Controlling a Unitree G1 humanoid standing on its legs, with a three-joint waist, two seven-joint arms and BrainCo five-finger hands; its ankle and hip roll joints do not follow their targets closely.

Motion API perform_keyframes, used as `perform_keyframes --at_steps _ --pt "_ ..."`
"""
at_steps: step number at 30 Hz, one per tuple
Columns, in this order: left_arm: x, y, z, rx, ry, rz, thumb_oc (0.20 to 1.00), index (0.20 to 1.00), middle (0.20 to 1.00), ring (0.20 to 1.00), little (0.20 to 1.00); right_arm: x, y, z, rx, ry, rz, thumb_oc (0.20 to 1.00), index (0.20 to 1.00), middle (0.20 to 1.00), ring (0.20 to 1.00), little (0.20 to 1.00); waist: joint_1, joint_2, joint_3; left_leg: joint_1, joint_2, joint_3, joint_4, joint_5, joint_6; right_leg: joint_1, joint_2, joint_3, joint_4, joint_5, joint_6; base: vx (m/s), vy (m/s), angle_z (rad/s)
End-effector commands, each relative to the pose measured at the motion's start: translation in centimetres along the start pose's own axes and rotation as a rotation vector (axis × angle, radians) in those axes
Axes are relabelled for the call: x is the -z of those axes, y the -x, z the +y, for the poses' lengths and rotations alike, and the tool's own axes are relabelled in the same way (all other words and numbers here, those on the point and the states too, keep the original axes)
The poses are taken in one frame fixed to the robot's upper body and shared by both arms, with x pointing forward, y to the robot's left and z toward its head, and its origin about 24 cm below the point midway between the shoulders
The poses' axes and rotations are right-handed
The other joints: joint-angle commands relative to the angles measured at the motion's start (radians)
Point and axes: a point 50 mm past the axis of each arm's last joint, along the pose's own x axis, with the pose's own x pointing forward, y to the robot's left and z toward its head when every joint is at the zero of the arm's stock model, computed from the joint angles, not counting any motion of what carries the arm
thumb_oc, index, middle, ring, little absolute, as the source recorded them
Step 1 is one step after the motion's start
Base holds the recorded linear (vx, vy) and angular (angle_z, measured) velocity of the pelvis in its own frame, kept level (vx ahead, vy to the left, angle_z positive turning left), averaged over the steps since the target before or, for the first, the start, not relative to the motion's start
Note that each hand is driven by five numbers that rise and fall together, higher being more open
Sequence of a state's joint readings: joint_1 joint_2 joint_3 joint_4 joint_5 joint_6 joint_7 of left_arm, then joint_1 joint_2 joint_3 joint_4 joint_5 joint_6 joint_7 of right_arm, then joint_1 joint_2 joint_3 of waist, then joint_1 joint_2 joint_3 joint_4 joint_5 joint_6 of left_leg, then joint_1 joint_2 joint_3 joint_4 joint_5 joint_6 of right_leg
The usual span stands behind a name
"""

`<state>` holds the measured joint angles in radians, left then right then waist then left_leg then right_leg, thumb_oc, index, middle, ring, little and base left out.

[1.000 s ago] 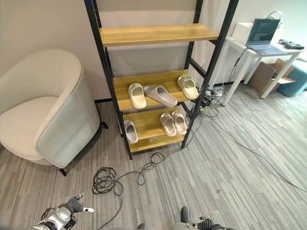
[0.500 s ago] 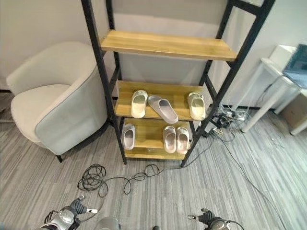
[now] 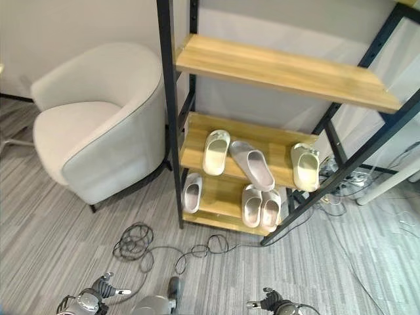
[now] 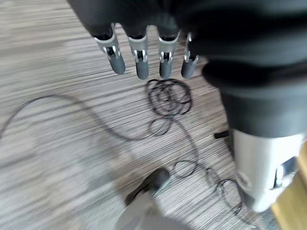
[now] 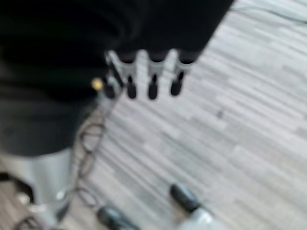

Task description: Arrange the slippers neatly on the shoe rack.

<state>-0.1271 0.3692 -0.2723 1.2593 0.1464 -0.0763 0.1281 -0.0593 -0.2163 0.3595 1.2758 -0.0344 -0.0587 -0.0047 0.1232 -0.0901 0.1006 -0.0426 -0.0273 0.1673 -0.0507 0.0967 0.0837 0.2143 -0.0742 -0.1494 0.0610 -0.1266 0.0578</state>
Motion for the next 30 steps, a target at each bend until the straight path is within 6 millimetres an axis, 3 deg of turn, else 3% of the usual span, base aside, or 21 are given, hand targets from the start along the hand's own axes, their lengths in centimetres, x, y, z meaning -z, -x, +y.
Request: perform_keyframes --at_steps 1,2,3,4,6,9,11,13,17,30 --pt "-1.4 -0.3 1.2 -0.031 -0.025 -0.047 1.0 1.0 1.0 1.0 1.0 -1.1 0.0 -2.2 0.042 0.06 -0.04 1.0 1.0 1.0 1.0 1.0 0.024 0.036 -0.024 -0.068 0.019 -0.053 0.159 -0.136 -0.063 -0.102 0.0 0.036 0.227 0.037 0.12 0.07 0.129 -0.01" --pt "-1.4 -0.3 1.4 -0.036 -0.025 -0.047 1.0 1.0 1.0 1.0 1.0 -1.4 -0.1 -2.3 0.042 0.065 -0.045 1.0 1.0 1.0 1.0 1.0 0.016 0.04 -0.013 -0.061 0.016 -0.063 0.167 -0.145 -0.056 -0.135 -0.003 0.048 0.308 0.094 0.148 0.07 0.13 0.05" --pt "-1.4 -0.4 1.4 -0.036 -0.024 -0.047 1.0 1.0 1.0 1.0 1.0 -1.4 -0.1 -2.3 0.042 0.065 -0.046 1.0 1.0 1.0 1.0 1.0 0.016 0.04 -0.013 -0.062 0.015 -0.062 0.169 -0.145 -0.056 -0.137 -0.004 0.049 0.31 0.093 0.148 0.06 0.135 0.23" --pt "-1.4 -0.4 1.5 -0.038 -0.029 -0.044 1.0 1.0 1.0 1.0 1.0 -1.8 -0.1 -2.8 0.051 0.057 -0.056 1.0 1.0 1.0 1.0 1.0 0.0 0.057 0.006 -0.047 0.018 -0.082 0.181 -0.161 -0.044 -0.172 0.008 0.079 0.43 0.143 0.162 0.07 0.129 0.39" --pt "-0.7 -0.3 1.4 -0.034 -0.027 -0.016 1.0 1.0 1.0 1.0 1.0 -2.1 0.0 -3.3 0.064 0.037 -0.07 1.0 1.0 1.0 1.0 1.0 -0.025 0.084 0.021 0.0 0.026 -0.111 0.179 -0.18 -0.035 -0.248 -0.008 0.075 0.495 0.148 0.157 0.19 0.087 0.4" --pt "-0.5 -0.3 1.2 -0.021 -0.036 -0.004 1.0 1.0 1.0 1.0 1.0 -1.6 0.0 -3.4 0.072 0.043 -0.054 1.0 1.0 1.0 1.0 1.0 -0.052 0.095 0.028 0.028 0.026 -0.157 0.166 -0.194 -0.052 -0.29 -0.065 0.075 0.31 0.068 0.107 0.15 -0.07 0.46" --pt "-0.6 -0.3 0.9 -0.013 -0.042 -0.01 1.0 1.0 1.0 1.0 1.0 -1.4 0.1 -3.5 0.074 0.045 -0.046 1.0 1.0 1.0 1.0 1.0 -0.062 0.093 0.032 0.034 0.02 -0.168 0.173 -0.203 -0.059 -0.277 -0.08 0.086 0.247 0.061 0.102 0.09 -0.065 0.52" --pt "-0.7 -0.2 0.2 0.009 -0.076 -0.02 1.0 1.0 1.0 1.0 1.0 -0.5 0.2 -3.8 0.082 0.042 -0.016 1.0 1.0 1.0 1.0 1.0 -0.079 0.071 0.034 0.05 -0.005 -0.179 0.184 -0.228 -0.072 -0.247 -0.104 0.157 0.09 0.103 0.121 0.08 -0.095 0.45" --pt "-0.9 -0.2 0.2 0.005 -0.058 -0.027 1.0 1.0 1.0 1.0 1.0 0.0 0.2 -3.6 0.074 0.057 0.0 1.0 1.0 1.0 1.0 1.0 -0.069 0.066 0.015 0.056 0.006 -0.188 0.172 -0.227 -0.082 -0.221 -0.099 0.147 0.06 0.106 0.127 0.06 -0.124 0.31" --pt "-1.9 -0.1 -1.9 0.063 -0.064 -0.068 1.0 1.0 1.0 1.0 1.0 0.7 0.4 -3.4 0.073 0.078 0.012 1.0 1.0 1.0 1.0 1.0 -0.067 0.085 -0.027 0.113 0.057 -0.234 0.052 -0.159 -0.118 -0.121 -0.039 0.084 -0.024 0.045 0.074 0.02 -0.081 0.03"
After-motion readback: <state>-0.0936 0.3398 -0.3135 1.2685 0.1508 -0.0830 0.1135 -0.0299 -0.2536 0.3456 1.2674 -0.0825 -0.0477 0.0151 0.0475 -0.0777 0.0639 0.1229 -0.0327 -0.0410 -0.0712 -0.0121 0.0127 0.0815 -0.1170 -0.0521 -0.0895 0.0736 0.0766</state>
